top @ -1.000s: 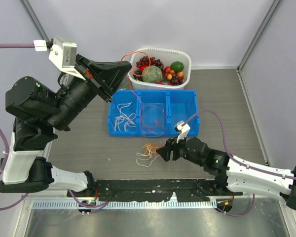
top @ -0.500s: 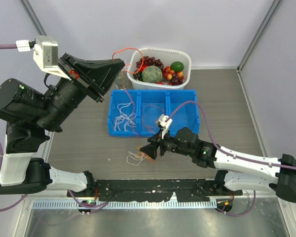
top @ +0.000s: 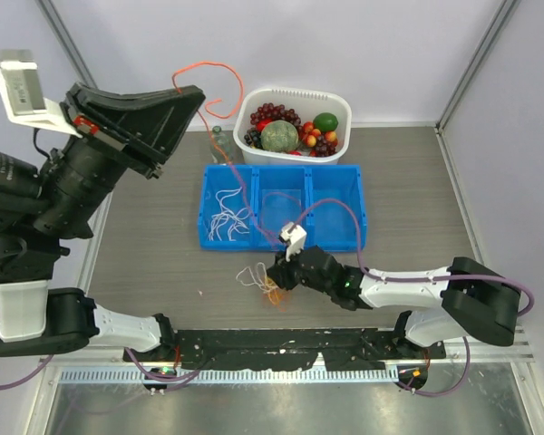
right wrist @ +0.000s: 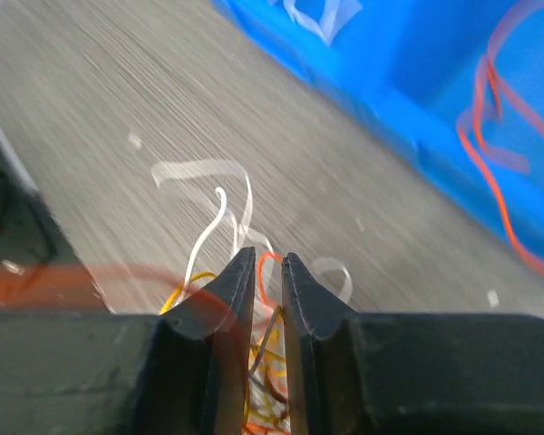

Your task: Untangle the cables

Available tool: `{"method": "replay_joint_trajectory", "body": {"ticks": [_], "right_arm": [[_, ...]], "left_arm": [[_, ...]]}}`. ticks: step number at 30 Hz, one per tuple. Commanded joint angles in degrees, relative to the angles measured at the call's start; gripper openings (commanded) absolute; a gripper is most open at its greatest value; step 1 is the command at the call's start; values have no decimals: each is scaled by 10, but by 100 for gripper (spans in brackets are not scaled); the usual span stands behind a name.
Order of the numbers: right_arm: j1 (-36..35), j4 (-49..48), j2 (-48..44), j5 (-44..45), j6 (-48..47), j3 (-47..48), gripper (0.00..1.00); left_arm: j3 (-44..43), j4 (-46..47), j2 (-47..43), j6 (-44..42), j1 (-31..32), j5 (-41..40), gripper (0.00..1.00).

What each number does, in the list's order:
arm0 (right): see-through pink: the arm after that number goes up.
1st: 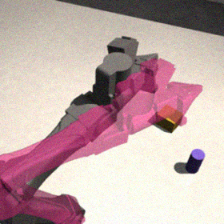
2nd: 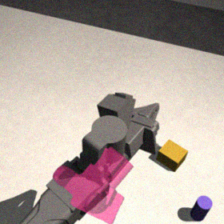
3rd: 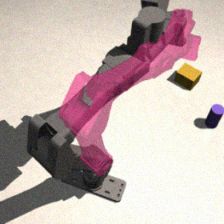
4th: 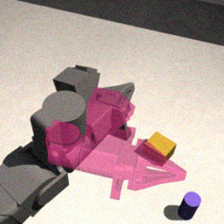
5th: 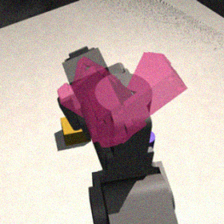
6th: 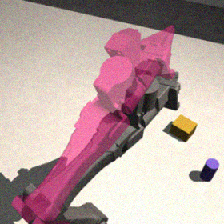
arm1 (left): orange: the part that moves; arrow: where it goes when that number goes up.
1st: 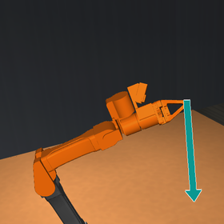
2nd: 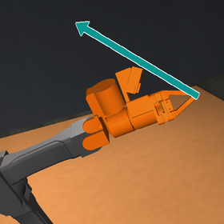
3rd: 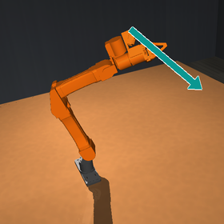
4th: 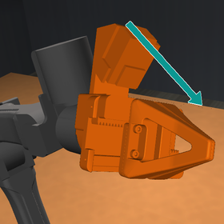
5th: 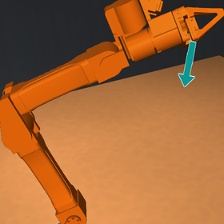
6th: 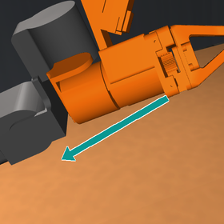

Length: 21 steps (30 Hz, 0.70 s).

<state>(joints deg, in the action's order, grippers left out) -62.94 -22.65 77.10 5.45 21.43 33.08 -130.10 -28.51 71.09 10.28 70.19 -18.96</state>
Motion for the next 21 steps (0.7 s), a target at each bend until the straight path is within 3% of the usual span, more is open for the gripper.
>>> {"method": "replay_joint_trajectory", "body": {"ticks": [1, 5, 9, 15, 21], "right_arm": [[-4, -94, -9, 70, 54, -99, 24], [-3, -102, -12, 91, 94, -150, 24], [-3, -82, -51, 105, 109, -166, 33], [-4, 51, -191, 133, 83, -136, 55], [-3, 197, -327, 144, 52, -83, 62]], "left_arm": [[-40, 64, -3, -18, -1, -6, 0], [-66, 75, -1, -31, -1, -9, 0], [-60, 81, -7, -32, -1, -10, 0], [5, 77, -31, -26, -1, -27, 0], [64, 77, -50, -27, -1, -49, 0]]}}
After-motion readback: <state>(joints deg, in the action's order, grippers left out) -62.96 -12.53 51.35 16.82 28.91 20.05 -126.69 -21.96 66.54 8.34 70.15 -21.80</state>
